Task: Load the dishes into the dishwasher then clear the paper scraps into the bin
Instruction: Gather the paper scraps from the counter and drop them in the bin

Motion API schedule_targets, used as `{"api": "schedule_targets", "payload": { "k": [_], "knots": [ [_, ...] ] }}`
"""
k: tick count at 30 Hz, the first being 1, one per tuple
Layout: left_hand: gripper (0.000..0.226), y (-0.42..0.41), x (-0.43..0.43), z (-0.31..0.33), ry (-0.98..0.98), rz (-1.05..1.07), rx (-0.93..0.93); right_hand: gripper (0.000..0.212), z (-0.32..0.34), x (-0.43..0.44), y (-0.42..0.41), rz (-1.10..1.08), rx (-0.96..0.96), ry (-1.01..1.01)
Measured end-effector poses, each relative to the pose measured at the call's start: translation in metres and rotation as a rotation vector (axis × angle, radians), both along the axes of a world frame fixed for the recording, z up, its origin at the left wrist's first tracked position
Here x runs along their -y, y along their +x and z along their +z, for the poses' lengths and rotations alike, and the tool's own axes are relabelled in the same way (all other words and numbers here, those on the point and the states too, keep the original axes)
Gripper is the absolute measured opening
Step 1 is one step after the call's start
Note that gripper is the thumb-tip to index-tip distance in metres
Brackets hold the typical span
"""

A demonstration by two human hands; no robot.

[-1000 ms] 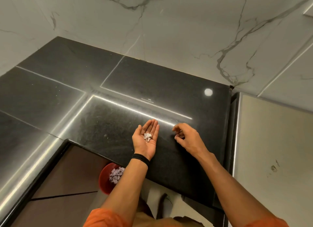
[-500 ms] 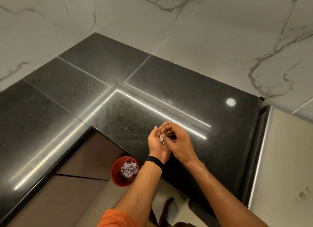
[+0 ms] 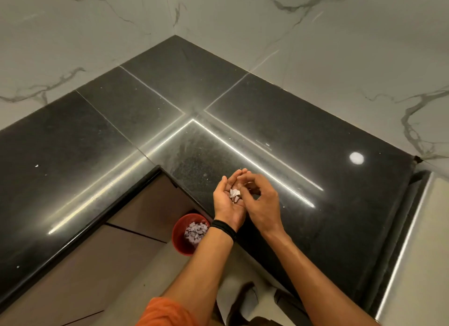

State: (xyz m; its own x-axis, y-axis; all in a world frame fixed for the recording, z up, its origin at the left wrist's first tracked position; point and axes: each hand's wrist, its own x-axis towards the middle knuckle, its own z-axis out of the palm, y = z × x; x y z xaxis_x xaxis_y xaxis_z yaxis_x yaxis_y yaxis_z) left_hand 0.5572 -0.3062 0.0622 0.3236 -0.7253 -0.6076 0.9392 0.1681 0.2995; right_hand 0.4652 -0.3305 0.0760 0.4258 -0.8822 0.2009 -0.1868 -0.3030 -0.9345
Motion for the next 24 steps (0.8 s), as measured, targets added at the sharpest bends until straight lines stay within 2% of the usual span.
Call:
{"api": "schedule_targets", "payload": {
  "k": [8, 14, 18, 24],
  "knots": [
    [0.042, 0.054, -0.029, 0.001, -0.027, 0.138, -0.028, 0.036, -0.022, 0.059, 0.022, -0.139, -0.054, 0.205],
    [0.042, 0.091, -0.039, 0.002, -0.024, 0.136, -0.040, 0.045, -0.036, 0.077, 0.042, -0.037, -0.298, 0.169],
    [0.042, 0.107, -0.040, 0.001, -0.029, 0.116, -0.055, 0.048, -0.040, 0.070, 0.051, -0.022, -0.413, 0.070],
    [0.043, 0.128, -0.046, -0.007, -0.025, 0.106, -0.069, 0.050, -0.042, 0.046, 0.071, -0.095, -0.445, -0.004]
  ]
}}
